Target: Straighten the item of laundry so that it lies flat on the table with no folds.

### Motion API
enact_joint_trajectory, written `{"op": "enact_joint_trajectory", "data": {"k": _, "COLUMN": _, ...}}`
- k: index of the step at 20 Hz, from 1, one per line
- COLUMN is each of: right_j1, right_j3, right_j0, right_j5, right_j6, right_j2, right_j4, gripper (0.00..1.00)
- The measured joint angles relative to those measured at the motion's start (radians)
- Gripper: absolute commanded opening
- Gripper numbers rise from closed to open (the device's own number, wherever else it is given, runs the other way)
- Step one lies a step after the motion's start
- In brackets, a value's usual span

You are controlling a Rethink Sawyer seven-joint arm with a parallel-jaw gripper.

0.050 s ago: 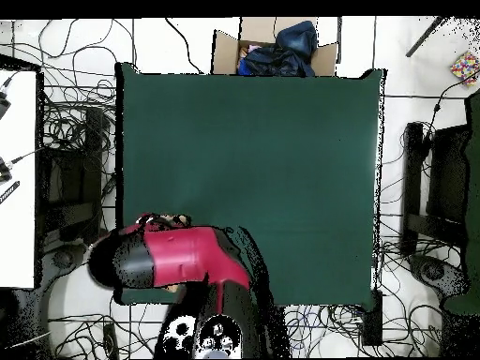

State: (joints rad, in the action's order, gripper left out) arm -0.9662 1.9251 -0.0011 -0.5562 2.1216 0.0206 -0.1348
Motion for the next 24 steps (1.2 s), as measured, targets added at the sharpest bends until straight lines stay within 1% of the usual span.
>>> {"op": "enact_joint_trajectory", "data": {"k": 4, "right_j1": 0.024, "right_j3": -0.014, "right_j0": -0.067, "right_j5": 0.000, "right_j6": -0.051, "right_j2": 0.039, "right_j4": -0.041, "gripper": 0.00}}
{"op": "enact_joint_trajectory", "data": {"k": 7, "right_j1": 0.048, "right_j3": -0.025, "right_j0": -0.100, "right_j5": 0.003, "right_j6": -0.071, "right_j2": 0.063, "right_j4": -0.067, "gripper": 0.00}}
{"op": "enact_joint_trajectory", "data": {"k": 11, "right_j1": 0.088, "right_j3": -0.047, "right_j0": -0.152, "right_j5": 0.014, "right_j6": -0.073, "right_j2": 0.112, "right_j4": -0.108, "gripper": 0.00}}
{"op": "enact_joint_trajectory", "data": {"k": 19, "right_j1": 0.131, "right_j3": -0.087, "right_j0": -0.220, "right_j5": 0.014, "right_j6": -0.073, "right_j2": 0.187, "right_j4": -0.166, "gripper": 0.00}}
{"op": "enact_joint_trajectory", "data": {"k": 23, "right_j1": 0.153, "right_j3": -0.107, "right_j0": -0.261, "right_j5": 0.014, "right_j6": -0.073, "right_j2": 0.228, "right_j4": -0.193, "gripper": 0.00}}
{"op": "enact_joint_trajectory", "data": {"k": 24, "right_j1": 0.165, "right_j3": -0.122, "right_j0": -0.284, "right_j5": 0.014, "right_j6": -0.073, "right_j2": 0.249, "right_j4": -0.208, "gripper": 0.00}}
